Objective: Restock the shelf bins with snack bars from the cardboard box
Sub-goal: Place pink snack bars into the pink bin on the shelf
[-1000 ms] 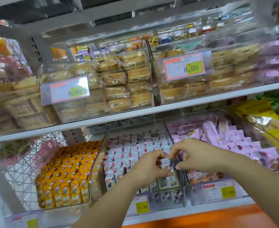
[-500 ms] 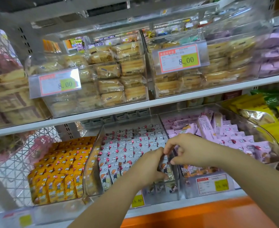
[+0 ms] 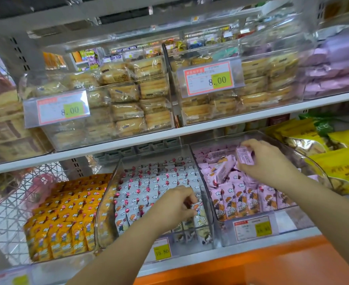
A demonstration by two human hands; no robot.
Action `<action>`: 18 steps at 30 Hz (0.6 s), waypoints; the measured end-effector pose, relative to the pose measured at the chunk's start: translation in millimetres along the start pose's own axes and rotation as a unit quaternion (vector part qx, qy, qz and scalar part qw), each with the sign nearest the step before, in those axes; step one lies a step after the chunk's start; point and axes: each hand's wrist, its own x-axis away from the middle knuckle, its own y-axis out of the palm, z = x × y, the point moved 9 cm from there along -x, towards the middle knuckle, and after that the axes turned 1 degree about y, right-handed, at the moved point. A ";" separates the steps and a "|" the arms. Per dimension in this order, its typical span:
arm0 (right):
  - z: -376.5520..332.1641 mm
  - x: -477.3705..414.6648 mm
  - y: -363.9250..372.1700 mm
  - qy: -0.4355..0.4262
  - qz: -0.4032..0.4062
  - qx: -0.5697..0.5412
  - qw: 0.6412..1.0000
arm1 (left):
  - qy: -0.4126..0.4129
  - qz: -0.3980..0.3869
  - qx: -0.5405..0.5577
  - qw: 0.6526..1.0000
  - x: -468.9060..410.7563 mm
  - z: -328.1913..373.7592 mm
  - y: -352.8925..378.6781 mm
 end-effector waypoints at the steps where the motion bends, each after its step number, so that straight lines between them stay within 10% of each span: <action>1: 4.3 1.5 4.1 0.009 -0.005 0.008 1.000 | 0.002 -0.004 -0.016 1.000 -0.6 0.6 -0.3; 11: 13.0 4.7 -13.1 -0.002 0.008 -0.117 0.993 | -0.030 0.201 -0.088 0.975 -9.0 35.7 -46.9; 18: 16.3 20.2 -27.8 -0.038 -0.029 -0.117 0.992 | -0.161 0.084 -0.283 0.942 -54.9 48.6 -14.9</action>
